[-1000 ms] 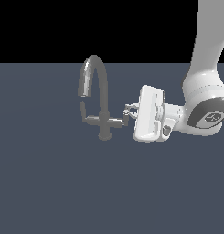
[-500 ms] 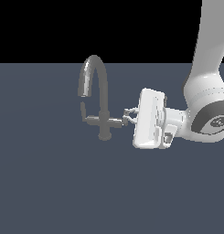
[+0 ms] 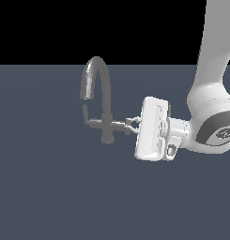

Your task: Turn on the faucet by rotating a designated handle.

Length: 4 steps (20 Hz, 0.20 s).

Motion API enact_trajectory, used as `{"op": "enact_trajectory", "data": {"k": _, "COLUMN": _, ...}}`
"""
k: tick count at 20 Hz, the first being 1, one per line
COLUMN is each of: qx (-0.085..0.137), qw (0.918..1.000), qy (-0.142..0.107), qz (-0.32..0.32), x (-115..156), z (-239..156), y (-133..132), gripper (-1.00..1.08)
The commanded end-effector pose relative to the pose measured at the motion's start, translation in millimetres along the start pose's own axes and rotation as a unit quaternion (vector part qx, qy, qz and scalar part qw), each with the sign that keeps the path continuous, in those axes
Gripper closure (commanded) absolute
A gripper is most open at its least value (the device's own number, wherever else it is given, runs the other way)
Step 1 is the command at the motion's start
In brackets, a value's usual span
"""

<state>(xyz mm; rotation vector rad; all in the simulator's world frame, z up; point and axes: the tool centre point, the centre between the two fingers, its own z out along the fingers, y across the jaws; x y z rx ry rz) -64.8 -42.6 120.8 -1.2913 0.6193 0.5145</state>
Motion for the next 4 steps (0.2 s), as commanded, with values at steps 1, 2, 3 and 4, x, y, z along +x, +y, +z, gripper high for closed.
{"op": "enact_trajectory", "data": {"k": 1, "qx": 0.0, "qw": 0.9998, "qy": 0.009, "qz": 0.018, "x": 12, "z": -6, "y": 32, "gripper": 1.08}}
{"op": "enact_trajectory", "data": {"k": 2, "qx": 0.0, "qw": 0.9998, "qy": 0.009, "qz": 0.019, "x": 14, "z": -7, "y": 39, "gripper": 1.08}}
{"op": "enact_trajectory", "data": {"k": 3, "qx": 0.0, "qw": 0.9998, "qy": 0.009, "qz": 0.02, "x": 16, "z": -8, "y": 45, "gripper": 1.08}}
{"op": "enact_trajectory", "data": {"k": 4, "qx": 0.0, "qw": 0.9998, "qy": 0.009, "qz": 0.02, "x": 16, "z": -8, "y": 45, "gripper": 1.08}}
